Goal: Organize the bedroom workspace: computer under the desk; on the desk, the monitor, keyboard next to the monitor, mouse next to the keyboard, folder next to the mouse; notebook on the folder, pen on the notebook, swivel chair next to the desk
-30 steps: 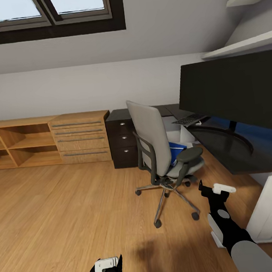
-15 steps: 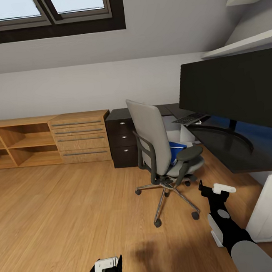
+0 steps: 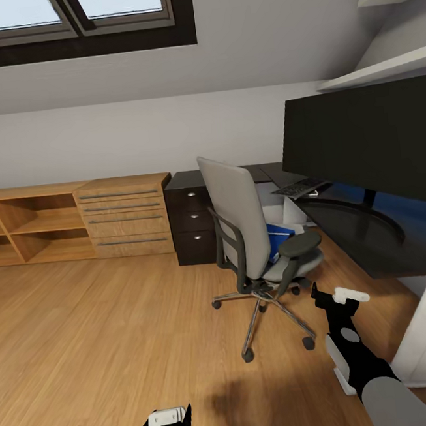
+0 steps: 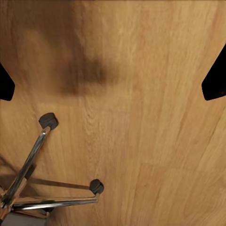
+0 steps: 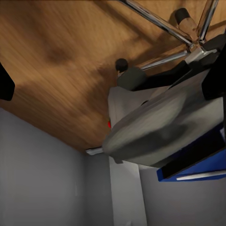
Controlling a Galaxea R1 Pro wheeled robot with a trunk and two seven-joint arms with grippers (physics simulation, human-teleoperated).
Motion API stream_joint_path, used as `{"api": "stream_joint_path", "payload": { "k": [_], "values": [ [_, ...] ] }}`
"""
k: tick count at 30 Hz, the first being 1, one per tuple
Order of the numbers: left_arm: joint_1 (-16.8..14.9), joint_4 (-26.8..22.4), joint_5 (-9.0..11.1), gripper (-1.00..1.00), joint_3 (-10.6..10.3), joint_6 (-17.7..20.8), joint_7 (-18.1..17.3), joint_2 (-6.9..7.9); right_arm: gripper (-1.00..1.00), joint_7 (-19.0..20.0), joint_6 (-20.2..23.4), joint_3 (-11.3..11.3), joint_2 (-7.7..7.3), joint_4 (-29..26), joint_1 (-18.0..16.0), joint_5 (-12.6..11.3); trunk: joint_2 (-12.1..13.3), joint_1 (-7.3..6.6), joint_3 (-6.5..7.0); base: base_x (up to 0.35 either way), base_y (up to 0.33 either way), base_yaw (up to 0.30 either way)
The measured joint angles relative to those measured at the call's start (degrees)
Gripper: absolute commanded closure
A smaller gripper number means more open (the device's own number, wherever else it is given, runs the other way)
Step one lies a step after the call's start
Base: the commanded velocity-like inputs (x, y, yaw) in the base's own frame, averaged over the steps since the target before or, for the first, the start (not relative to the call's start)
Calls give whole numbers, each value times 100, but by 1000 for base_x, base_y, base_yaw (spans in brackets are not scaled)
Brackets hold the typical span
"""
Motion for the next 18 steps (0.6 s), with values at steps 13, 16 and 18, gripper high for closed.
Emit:
{"api": "stream_joint_path", "payload": {
  "k": [13, 16, 18],
  "values": [
    [0, 2, -3, -100, 6, -4, -31, 4, -100, 0, 0, 2, 0, -2, 0, 0, 0, 0, 0, 134, 0, 0],
    [0, 2, -1, -100, 5, -3, -31, 4, -100, 0, -2, 2, 1, -1, 0, 0, 0, 0, 0, 29, 0, 0],
    [0, 2, -2, -100, 4, -2, -31, 4, -100, 0, -3, 1, 1, 0, 0, 0, 0, 0, 0, 25, 0, 0]
  ]
}}
